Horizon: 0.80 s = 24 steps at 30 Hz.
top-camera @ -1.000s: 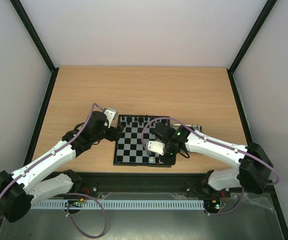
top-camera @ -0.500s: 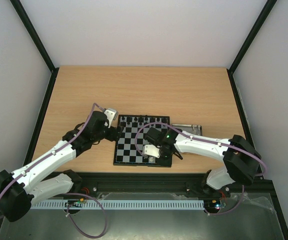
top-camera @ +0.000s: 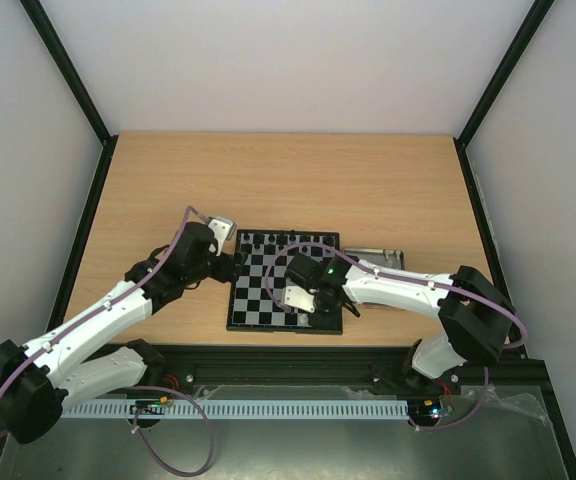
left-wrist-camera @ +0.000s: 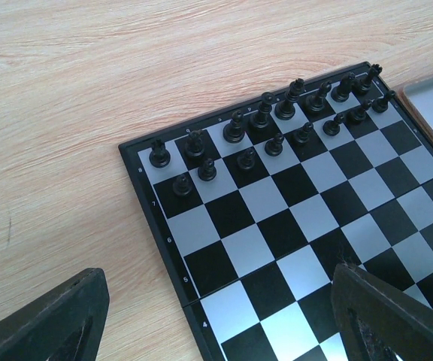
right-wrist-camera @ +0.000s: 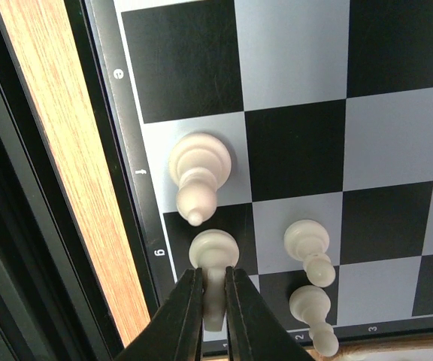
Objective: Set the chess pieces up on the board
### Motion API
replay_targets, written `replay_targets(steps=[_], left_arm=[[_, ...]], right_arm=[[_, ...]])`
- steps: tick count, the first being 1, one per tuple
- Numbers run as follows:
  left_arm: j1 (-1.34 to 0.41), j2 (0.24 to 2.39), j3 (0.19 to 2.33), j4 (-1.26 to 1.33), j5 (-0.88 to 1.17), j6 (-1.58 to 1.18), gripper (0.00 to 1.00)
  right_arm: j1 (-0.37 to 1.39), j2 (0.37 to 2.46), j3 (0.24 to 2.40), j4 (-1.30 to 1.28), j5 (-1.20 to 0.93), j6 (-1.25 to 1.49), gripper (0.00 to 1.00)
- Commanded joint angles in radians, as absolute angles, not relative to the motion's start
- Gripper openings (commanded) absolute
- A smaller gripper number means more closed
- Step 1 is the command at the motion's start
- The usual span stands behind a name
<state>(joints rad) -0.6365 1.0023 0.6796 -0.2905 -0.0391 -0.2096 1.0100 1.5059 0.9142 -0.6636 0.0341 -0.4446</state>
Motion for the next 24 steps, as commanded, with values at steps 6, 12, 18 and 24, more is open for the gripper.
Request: replay_targets(steps=[6,12,18,24], left_arm=[[-0.641,1.006,0.678,-0.29,-0.048,-0.209,0.84],[-0.641,1.007,0.678,-0.291,-0.046,-0.208,0.84],[-0.641,1.005,0.678,-0.29,-0.044,-0.209,0.84],[-0.641,1.012,0.681,-0.289,-0.035,-0.209,0.84]], right_arm=[[1.019,1.506,0.929,-0.688,0.033,-0.426,0.21],[0.955,1.438,0.989,-0.733,-0.03,-0.396,0.31],[0.73,1.33,0.961,-0.723,-0.08,-0.379,0.29],[0.41,1.359,0.951,-0.675,0.018,-0.292,0.22]])
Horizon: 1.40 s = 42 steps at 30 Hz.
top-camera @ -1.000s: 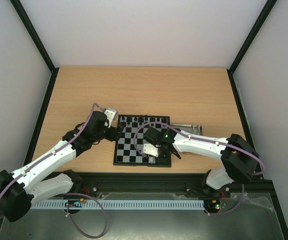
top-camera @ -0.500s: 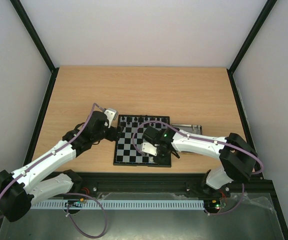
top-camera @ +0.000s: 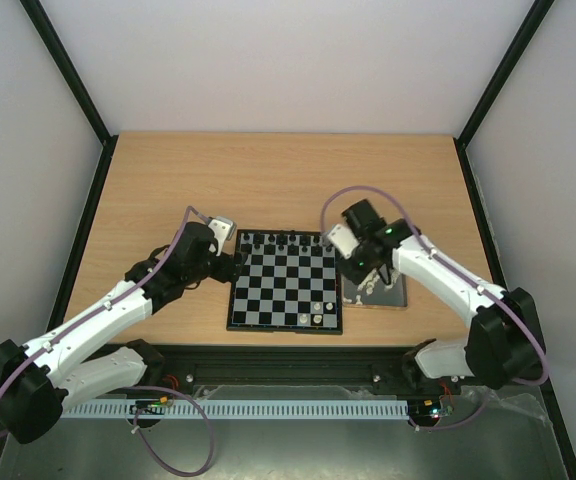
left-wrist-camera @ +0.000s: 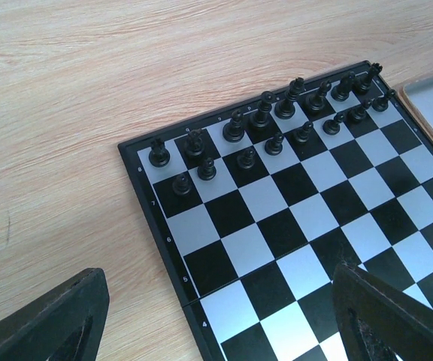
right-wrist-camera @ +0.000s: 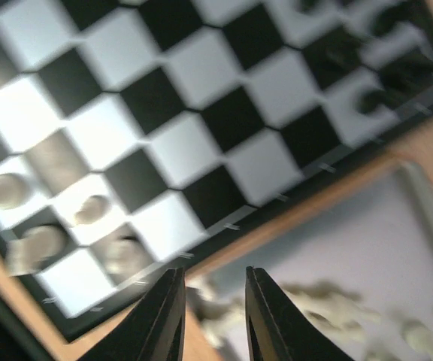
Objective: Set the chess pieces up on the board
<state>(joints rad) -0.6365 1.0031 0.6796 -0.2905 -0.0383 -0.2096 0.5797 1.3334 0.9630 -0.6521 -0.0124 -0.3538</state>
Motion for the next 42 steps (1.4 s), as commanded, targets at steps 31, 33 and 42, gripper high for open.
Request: replay_targets(steps=[31,33,42], left_arm=[[-0.647,1.005,0.678,-0.29,-0.032,-0.21,0.84],[-0.647,1.006,0.678,-0.29,-0.032,-0.21,0.84],[-0.647,1.006,0.679,-0.29,-0.032,-0.21,0.84]], right_arm=[[0.152,1.605,0.968,-0.582,0.123,-0.29,0.22],[0.152,1.613,0.967,-0.577,0.123,-0.29,0.21],[0.152,1.63,0.957,-0.565,0.108,-0.3,0.13]])
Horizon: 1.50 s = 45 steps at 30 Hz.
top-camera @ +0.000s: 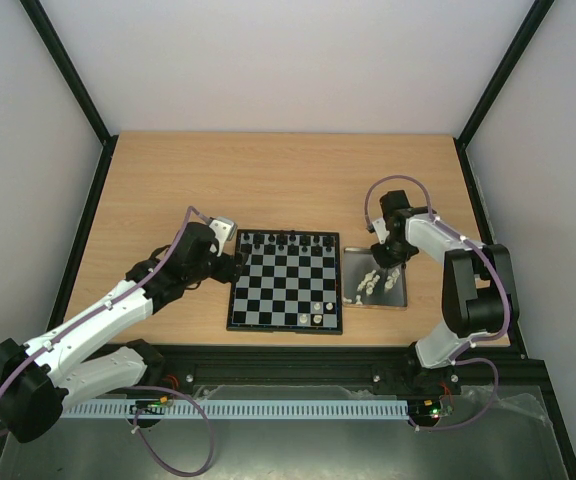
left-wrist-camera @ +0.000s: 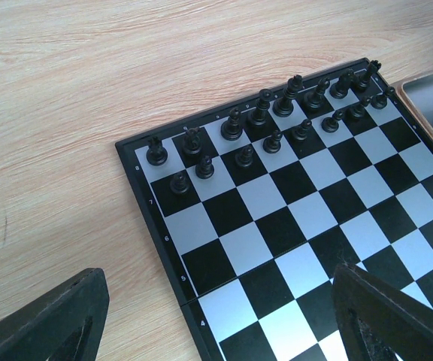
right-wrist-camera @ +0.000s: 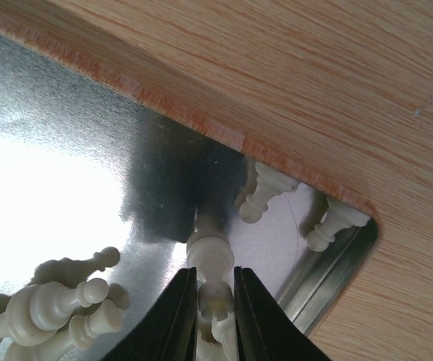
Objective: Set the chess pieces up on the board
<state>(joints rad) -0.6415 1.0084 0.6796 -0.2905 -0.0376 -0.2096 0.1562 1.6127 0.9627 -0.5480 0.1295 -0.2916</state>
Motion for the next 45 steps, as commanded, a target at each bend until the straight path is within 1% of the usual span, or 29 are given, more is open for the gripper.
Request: replay_targets(steps=[1,6,15,25,29,36,40,45], left_arm=[[-0.647,1.006,0.678,-0.29,-0.031,-0.21,0.84],[-0.647,1.006,0.678,-0.29,-0.033,-0.209,0.84],[-0.647,1.018,0.682,-0.29,-0.031,-0.207,0.84],[-0.647,1.015,0.681,-0.293,-0.04,-0.209,0.84],[-0.647,1.017,0.68,-0.295,-0.041,-0.21,0.84],[-0.648,1.024,0.683,-0.294,-0.04,-0.208,0.84],[-0.647,1.025,0.681,-0.295,-0.042,-0.21,0.84],[-0.647,1.025,0.681,-0.296,-0.046,-0.212,0.84]], right_arm=[[0.151,1.629,0.957,-0.567,0.102,-0.303,0.12],[0.151,1.577,0.976,-0.624,0.05,-0.333,0.07],[0.182,1.427,1.074,-0.801,-0.155,-0.374,0.07],[0.459,1.361,1.056,-0.855,-0.211,-0.383,0.07],[0.568,1.318,0.998,-0.895,-0.243,-0.434,0.08],[0.74,1.255,0.86,-0.895,-0.197,-0.464,0.08],[0.787,1.224,0.825,-0.817,-0.143,-0.459,0.08],[0.801,1.185,0.787,-0.73,-0.114,-0.5,0.08]])
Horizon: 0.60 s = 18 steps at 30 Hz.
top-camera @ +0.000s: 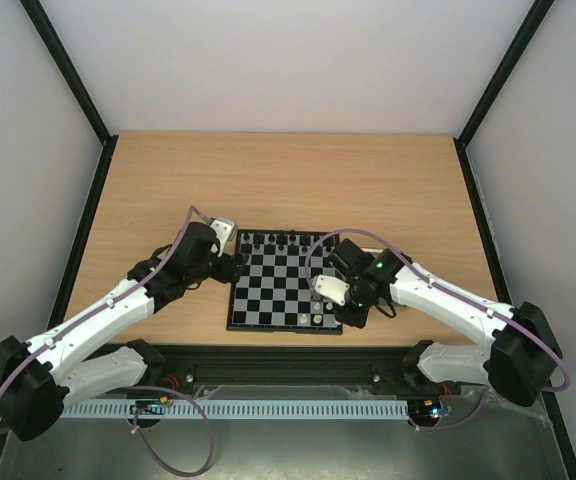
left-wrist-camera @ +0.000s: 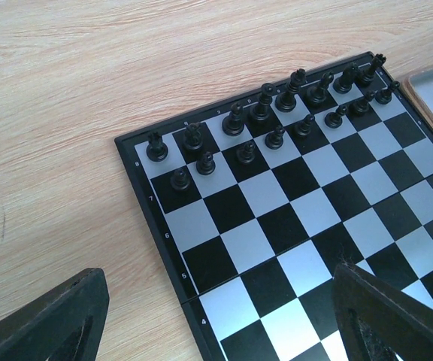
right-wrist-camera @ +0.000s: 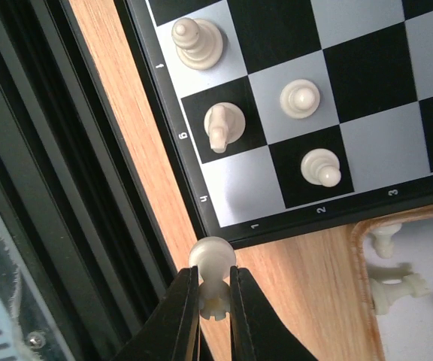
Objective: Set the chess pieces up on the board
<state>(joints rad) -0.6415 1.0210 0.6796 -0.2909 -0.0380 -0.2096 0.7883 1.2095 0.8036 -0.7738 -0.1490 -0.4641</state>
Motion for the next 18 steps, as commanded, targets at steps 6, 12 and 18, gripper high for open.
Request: replay_targets(steps=[6,12,18], left_arm=[[-0.647,1.027,0.682,-0.296,-0.049,-0.212,0.84],[-0.647,1.031,0.682,-0.295,-0.043,-0.212,0.84],[-0.648,1.034,0.682,-0.293,-0.04,-0.209,0.84]], right_arm=[[0.814,1.225,0.786,-0.713,-0.125,-0.509,0.08],[0.839,1.255,0.759,-0.686,-0.097,-0.504,0.08],[0.858,1.286,0.746,-0.648,-0.076,-0.488,0.08]])
